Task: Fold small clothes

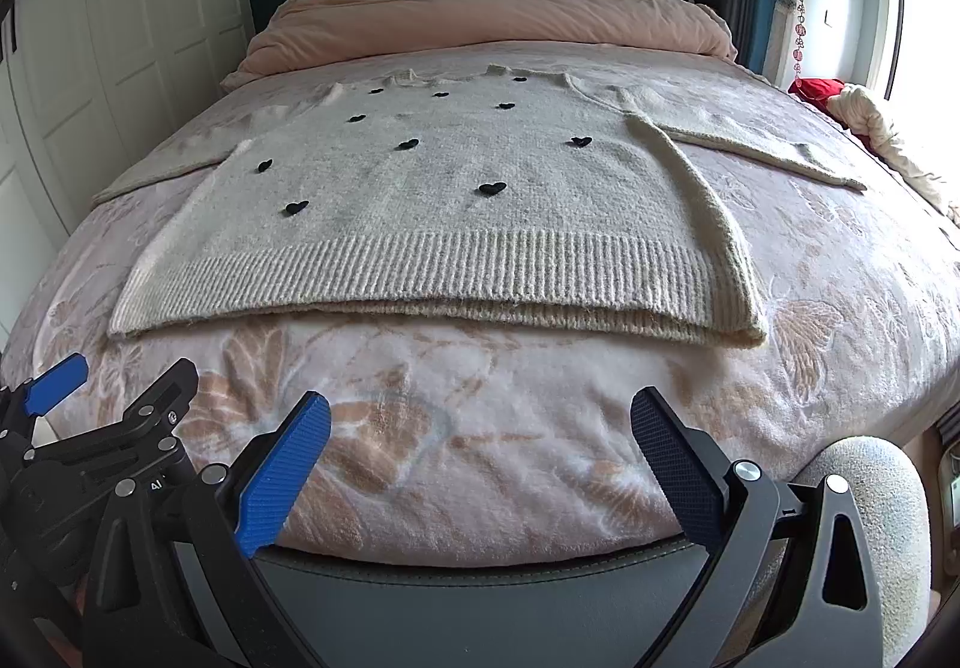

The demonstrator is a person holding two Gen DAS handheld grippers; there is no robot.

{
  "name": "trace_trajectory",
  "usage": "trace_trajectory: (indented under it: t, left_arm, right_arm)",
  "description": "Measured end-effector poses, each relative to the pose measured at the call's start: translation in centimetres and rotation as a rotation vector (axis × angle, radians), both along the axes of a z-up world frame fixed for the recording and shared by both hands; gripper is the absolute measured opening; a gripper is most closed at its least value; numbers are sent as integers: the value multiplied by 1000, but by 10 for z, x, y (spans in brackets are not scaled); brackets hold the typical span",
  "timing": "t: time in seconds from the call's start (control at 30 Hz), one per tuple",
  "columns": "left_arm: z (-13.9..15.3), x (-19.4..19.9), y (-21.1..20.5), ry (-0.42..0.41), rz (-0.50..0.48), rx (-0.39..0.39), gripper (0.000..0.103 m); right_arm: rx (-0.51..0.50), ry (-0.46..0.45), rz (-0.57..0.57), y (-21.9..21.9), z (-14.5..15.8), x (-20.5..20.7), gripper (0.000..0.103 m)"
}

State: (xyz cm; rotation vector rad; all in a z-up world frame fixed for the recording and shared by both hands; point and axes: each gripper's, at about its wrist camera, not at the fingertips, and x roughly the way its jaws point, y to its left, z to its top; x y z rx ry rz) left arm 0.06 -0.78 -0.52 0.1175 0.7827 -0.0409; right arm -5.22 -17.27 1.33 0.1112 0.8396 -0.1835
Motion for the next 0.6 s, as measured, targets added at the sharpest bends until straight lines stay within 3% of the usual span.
trace_trajectory:
  t: [0.6]
  left_arm:
    - [2, -1, -1, 0, 1, -5, 98]
  right_arm:
    - [2, 2, -1, 0, 0, 0, 98]
